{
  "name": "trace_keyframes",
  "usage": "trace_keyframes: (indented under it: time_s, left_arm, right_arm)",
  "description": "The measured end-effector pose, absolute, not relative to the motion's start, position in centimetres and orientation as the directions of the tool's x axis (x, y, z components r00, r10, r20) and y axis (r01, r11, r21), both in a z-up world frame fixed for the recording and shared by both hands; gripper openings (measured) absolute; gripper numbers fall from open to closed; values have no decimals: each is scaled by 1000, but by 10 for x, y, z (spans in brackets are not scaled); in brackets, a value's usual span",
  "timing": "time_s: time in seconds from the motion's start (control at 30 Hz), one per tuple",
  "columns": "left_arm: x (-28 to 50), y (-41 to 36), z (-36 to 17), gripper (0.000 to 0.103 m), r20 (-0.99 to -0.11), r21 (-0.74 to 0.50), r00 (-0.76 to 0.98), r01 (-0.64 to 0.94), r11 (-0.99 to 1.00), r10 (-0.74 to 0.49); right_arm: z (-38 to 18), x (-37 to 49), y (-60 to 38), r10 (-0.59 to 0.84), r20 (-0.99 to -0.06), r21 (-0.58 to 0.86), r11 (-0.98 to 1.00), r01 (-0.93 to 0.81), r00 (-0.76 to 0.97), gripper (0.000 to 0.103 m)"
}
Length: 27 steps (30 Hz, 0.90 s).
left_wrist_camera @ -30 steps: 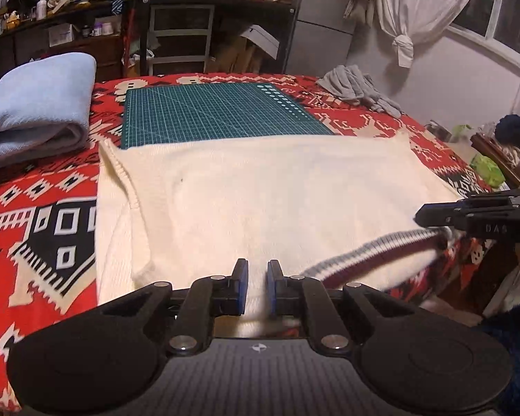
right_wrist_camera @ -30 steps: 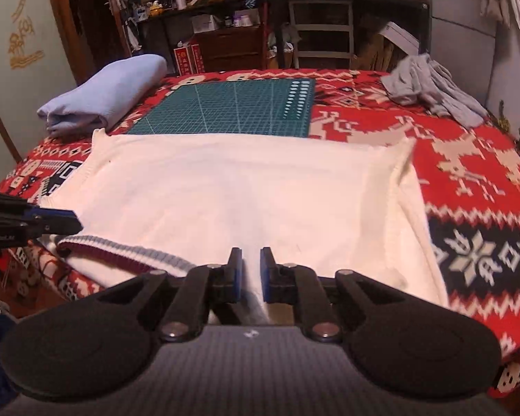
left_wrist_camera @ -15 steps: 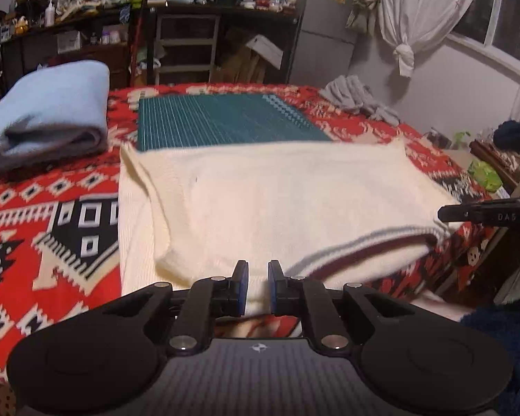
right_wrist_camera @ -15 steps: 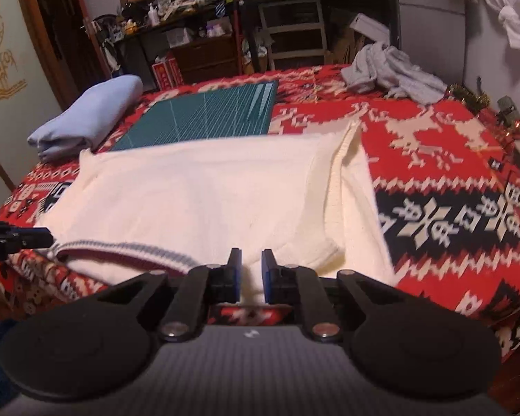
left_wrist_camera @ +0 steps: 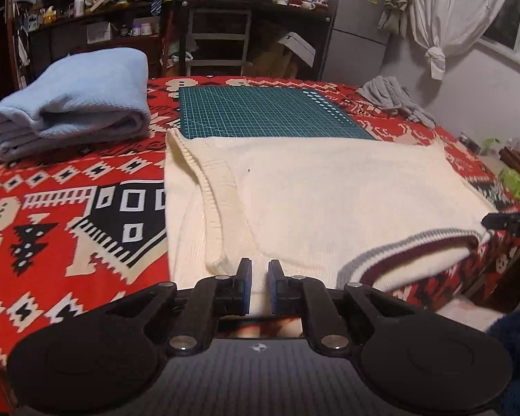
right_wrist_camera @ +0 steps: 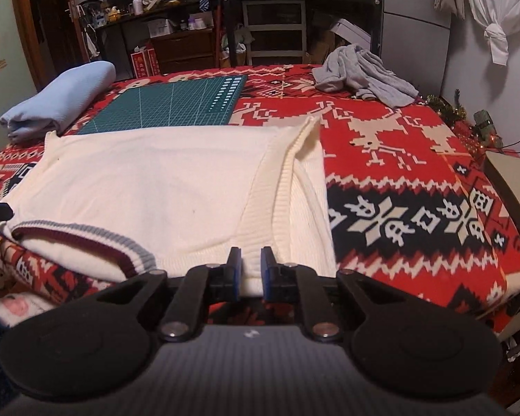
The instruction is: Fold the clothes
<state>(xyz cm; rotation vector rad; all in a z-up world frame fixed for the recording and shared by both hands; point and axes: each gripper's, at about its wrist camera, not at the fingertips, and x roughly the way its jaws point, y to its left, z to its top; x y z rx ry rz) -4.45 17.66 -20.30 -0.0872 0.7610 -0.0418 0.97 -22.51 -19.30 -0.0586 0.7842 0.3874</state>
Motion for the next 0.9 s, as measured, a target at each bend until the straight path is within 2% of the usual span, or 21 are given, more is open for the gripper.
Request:
trace_keyframes:
  time_s: [0.1,0.2,0.3,0.43,0.53,0.6,0.9]
  left_arm:
    - [-46,183,-203,12,-693,-115,718,-21,993,-65]
    - [-47,195,-206,23,-691,-153,721,-66,986,-59]
    - [-47,205,-206,23,-686,-212,723,-93,973,-80]
    - [-49,208,-207,23,-689,-195,722,-108,975,-58]
    - [-52,213,-210,21,-685,-220,725,-119,968,-67]
    - [-52,217,-210,17,-684,-234,726,-128,964,-70]
    - [-54,218,-210,15,-690,-232,721,-128,964,-70]
  right_arm:
    - [-191,8,-233,334,-696,130,929,-346,636,12]
    - [-188,13,-242,328,-682,156,939,-308,654,12]
    - [-191,26,-245,298,-687,148,950,-274,663,12]
    - [-198,47,-243,266,-689,126,960,-250,674,11]
    - [-200,61,-242,258,-684,135,964,-229,682,6]
    - [-200,67,-240,258,-687,139,964,-226,679,6]
    - [-198,28,-257,269,-711,136,959,-248,650,6]
